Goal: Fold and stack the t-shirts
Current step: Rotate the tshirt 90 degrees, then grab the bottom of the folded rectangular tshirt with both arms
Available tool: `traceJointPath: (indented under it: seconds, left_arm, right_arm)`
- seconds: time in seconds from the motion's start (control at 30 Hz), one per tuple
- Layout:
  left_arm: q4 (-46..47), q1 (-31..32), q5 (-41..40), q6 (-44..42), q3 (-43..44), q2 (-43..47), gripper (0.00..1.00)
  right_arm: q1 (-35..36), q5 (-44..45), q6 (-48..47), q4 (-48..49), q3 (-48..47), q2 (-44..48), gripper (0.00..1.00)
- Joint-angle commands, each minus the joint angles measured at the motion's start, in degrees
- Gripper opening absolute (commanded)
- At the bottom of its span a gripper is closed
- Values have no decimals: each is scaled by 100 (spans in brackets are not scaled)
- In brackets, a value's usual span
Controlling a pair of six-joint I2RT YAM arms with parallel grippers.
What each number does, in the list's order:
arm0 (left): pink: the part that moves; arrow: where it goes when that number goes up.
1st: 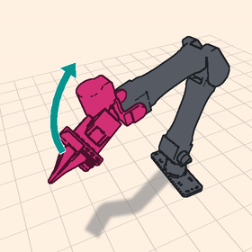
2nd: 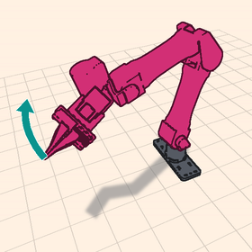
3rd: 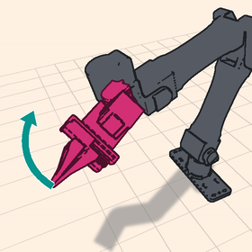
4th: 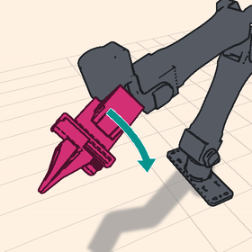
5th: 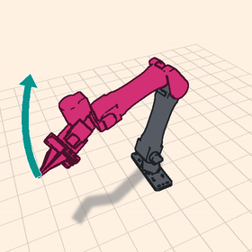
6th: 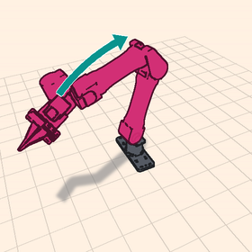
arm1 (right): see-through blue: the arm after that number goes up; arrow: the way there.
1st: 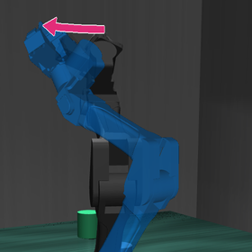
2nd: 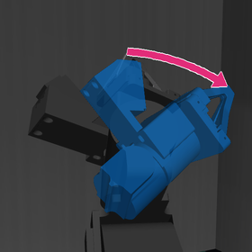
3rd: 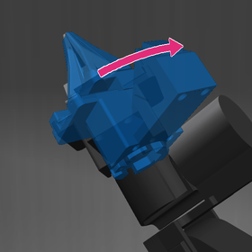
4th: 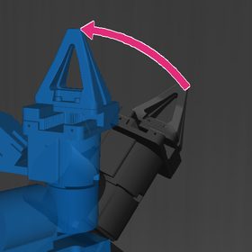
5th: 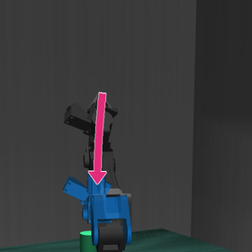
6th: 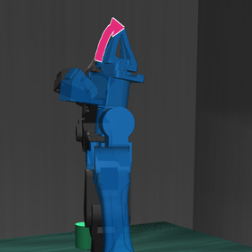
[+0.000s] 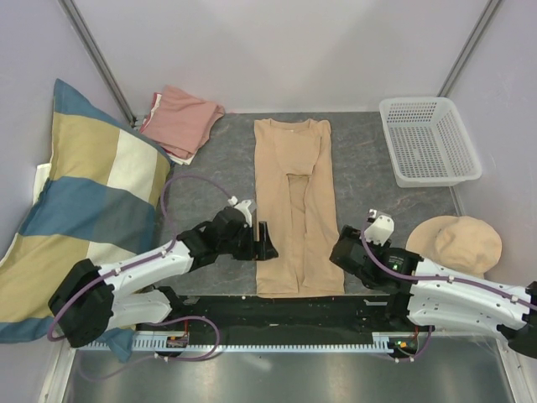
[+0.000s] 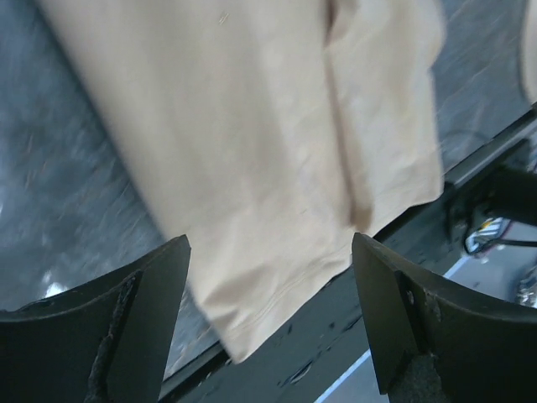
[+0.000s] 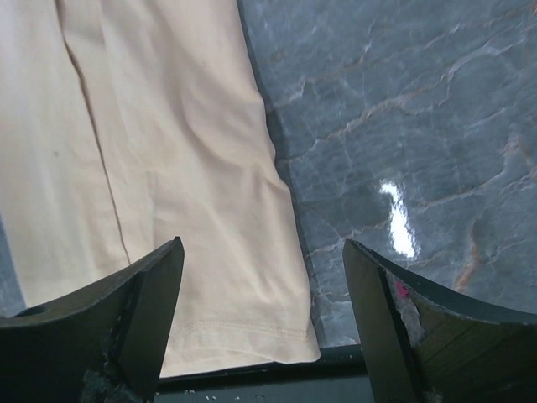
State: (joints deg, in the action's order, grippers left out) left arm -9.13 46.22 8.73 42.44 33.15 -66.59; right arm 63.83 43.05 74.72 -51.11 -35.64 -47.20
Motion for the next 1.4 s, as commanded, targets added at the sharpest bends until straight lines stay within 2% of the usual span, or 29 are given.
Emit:
traceJointPath:
  seconds: [0.0,0.13,0.37,0.5,0.67,0.9,1.23,1.37]
  left_arm:
    - [-220,186,-451,616,-414,558,85]
    - [-475,247,-600,766,-659,928,85]
    - [-713,422,-636,1073,-1003,1394,82]
    - [-757,748,-732,1354,-1065,1280,80]
    - [-740,1319,-1040,1636,-994,876,79]
    - [-652,1452,-1137,1830,-1056,770,77]
    - [-643,1460,-1233,1847,-1056,744,77]
    - [-556,1460,-1269,1847,-994,603,75]
  right_arm:
    - [-11,-735,-97,435,223,-254,86]
    - [-11,-1000,-203,418,399,-281,87]
    - [-11,-1641,-133,514,865,254,85]
    - [-11,-2001,-45,541,962,229,83]
    - [-11,-2028,-19,523,936,97,83]
    - [-11,-2116,51,655,1085,35,79]
    - [-2,-2345,210,804,1366,176,69]
    - [-11,-2371,227,971,1454,115,61]
